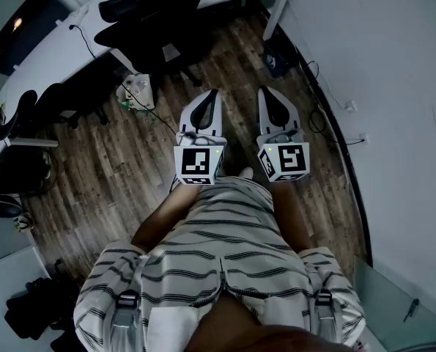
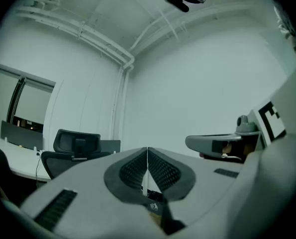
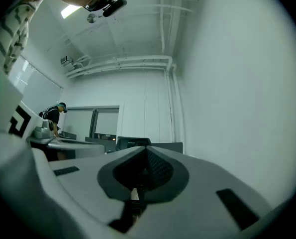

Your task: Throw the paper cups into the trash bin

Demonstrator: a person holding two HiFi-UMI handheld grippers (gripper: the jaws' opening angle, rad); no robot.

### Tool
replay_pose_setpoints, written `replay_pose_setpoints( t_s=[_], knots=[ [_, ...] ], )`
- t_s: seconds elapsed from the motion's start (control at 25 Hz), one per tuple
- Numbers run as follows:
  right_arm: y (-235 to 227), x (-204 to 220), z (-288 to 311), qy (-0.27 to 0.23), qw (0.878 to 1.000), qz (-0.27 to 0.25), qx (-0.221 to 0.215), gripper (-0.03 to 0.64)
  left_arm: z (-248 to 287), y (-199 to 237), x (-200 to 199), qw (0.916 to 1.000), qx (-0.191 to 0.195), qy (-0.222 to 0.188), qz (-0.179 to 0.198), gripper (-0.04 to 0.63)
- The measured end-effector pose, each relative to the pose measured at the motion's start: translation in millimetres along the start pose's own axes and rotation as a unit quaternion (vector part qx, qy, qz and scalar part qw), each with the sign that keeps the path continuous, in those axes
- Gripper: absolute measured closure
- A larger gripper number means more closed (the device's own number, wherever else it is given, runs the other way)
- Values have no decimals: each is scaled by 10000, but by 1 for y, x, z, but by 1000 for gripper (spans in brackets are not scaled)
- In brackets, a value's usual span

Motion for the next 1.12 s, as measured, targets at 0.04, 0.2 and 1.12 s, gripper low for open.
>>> replay_pose_setpoints(
  t_s=[0.04,0.2,1.12],
  knots=[
    [-3,1,-1,11,10000,16,5,607,2,-2,0,10000,9,-14,9,571],
    [-15,5,-4,60,10000,67,40,607,8,-11,2,10000,28,-7,23,571],
    [-93,27,-13,79,9990,267,-344,607,56,-82,29,9997,-120,186,-61,571]
  ],
)
Point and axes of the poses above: the fingertips, and each gripper's own axes: z forward along the fingers, y to its left, x out of its underside, the point moved 2 cm from there along -z, backward along the fingers, and after that the axes turned 1 degree about z, right-handed, at the moved point
